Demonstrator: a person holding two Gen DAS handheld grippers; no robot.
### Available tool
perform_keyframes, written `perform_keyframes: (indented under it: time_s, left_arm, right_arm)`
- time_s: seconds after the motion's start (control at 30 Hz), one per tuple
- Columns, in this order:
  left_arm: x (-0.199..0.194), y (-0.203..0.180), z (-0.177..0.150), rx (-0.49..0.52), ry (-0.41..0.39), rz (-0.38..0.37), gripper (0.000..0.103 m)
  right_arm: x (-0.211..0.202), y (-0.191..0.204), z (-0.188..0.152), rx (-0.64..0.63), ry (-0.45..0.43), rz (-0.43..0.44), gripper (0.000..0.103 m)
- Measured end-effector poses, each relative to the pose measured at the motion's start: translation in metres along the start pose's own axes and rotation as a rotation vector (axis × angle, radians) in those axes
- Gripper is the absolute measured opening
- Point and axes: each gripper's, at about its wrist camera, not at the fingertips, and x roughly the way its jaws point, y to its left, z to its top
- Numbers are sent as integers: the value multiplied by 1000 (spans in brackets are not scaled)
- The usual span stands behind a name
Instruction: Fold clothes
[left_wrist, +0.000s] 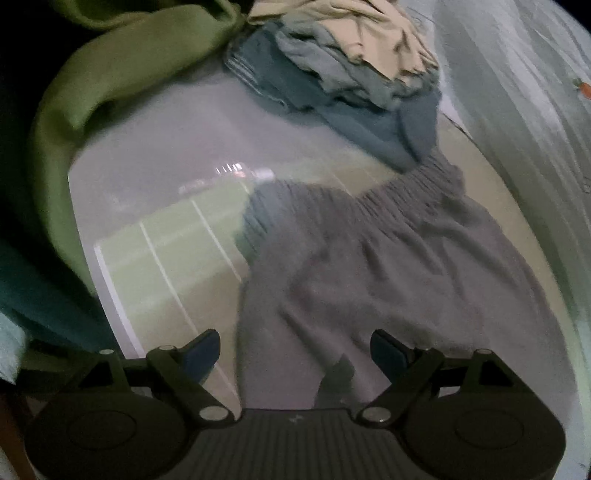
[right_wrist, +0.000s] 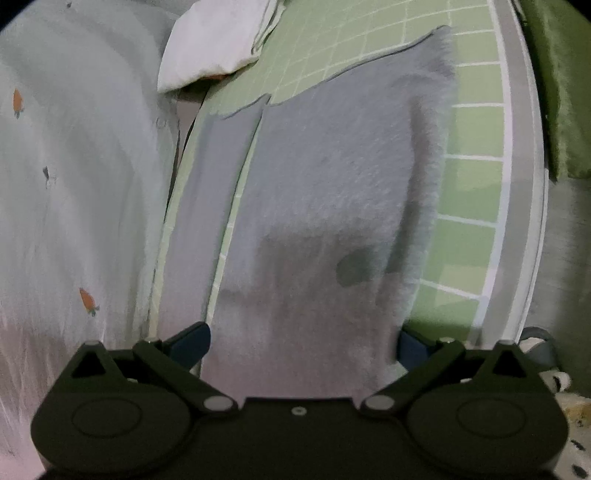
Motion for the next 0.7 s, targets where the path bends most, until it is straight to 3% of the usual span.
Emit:
perform_keyframes:
  time_s: [0.17, 0.3, 0.43, 0.47, 0.5, 0.53, 0.57, 0.63, 0.7]
  left_arm:
    - [17, 16, 14, -65, -1, 1, 83]
    - [23, 19, 13, -110, -2, -8, 68]
    - [23, 18, 14, -112, -14, -8, 52]
    - [24, 17, 14, -119, -13, -12, 50]
    - [24, 17, 15, -128, -13, -17, 38]
    - [24, 17, 15, -137, -13, -25, 18]
    - [24, 17, 14, -145, -12, -32, 10]
    - [23, 16, 14, -165, -16, -44, 3]
    - [20, 16, 15, -186, -26, -78, 2]
  right_arm:
    - [-3, -7, 15, 17, -77, 6, 103]
    - [-4, -12, 36, 30, -154, -23, 103]
    - [-4, -12, 61, 31, -208, -115, 99]
    - [-4, -11, 67, 46, -220, -139, 91]
    - [-4, -12, 73, 69, -228, -156, 82]
    - [-4, -16, 79, 119, -225, -138, 77]
    - [-4, -22, 84, 179, -222, -101, 67]
    - [-2, -32, 90, 271, -214, -22, 51]
    - [-1, -33, 92, 286, -213, 24, 22]
